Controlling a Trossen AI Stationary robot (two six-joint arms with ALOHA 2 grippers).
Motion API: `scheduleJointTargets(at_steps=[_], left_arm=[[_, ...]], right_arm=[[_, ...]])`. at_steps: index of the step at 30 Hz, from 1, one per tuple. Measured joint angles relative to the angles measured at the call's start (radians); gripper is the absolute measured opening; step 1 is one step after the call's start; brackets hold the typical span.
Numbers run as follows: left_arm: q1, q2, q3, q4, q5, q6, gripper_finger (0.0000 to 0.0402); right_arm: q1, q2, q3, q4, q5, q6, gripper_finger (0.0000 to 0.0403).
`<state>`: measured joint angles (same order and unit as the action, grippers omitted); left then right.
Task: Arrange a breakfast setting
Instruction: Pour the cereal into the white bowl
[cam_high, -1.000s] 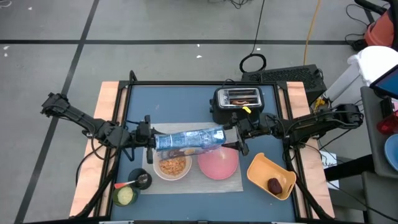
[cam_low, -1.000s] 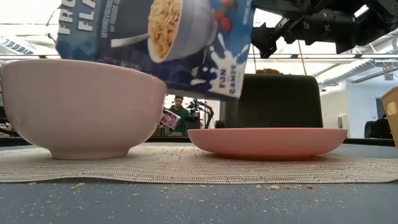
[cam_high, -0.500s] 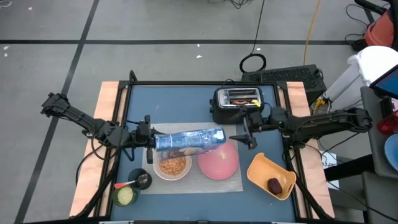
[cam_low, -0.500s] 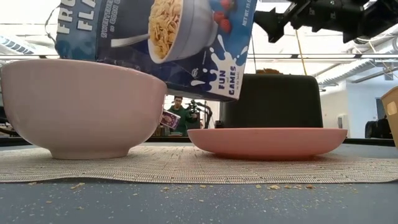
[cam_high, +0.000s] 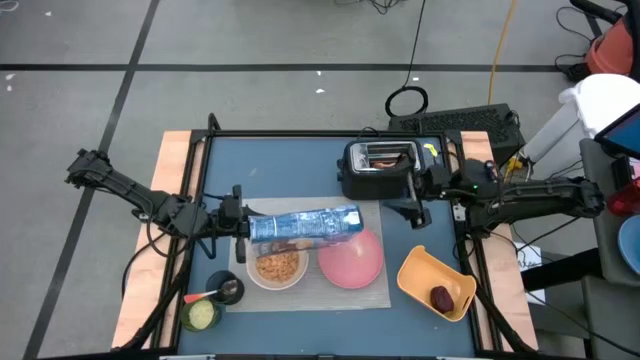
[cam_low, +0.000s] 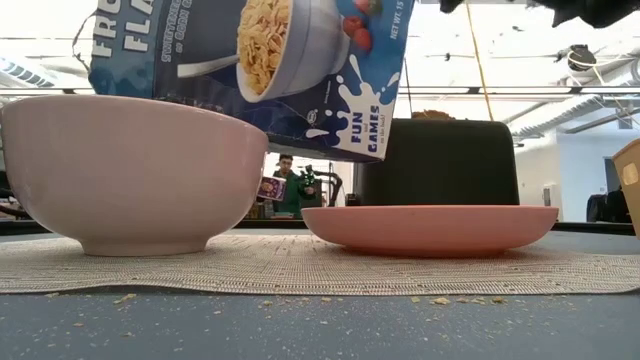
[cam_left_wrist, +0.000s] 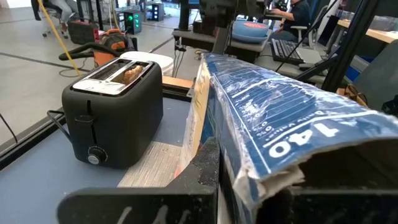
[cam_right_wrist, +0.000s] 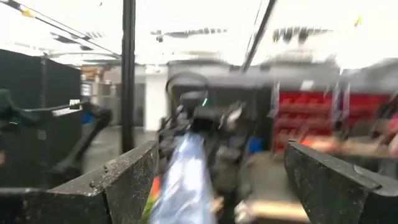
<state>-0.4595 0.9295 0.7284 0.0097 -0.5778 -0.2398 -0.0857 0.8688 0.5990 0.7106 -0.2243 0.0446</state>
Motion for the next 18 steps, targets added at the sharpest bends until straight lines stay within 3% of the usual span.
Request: scheduleJointTargets(at_steps=[6,13,18], left_arm=[[0.000,0.000,0.000,-0.005,0.000,0.000,0.0003],[0.000,0.000,0.000,-0.006,0.000,0.000,0.0003],[0.000,0.000,0.000,-0.006,0.000,-0.004,0.0003]], right_arm=[[0.000,0.003,0.004,0.173,0.095,-0.052,0.0336],[0.000,0.010,0.004,0.144,0.065,-0.023,0.0341],[0.000,0.017,0.004,0.144,0.066,-0.002,0.0378]])
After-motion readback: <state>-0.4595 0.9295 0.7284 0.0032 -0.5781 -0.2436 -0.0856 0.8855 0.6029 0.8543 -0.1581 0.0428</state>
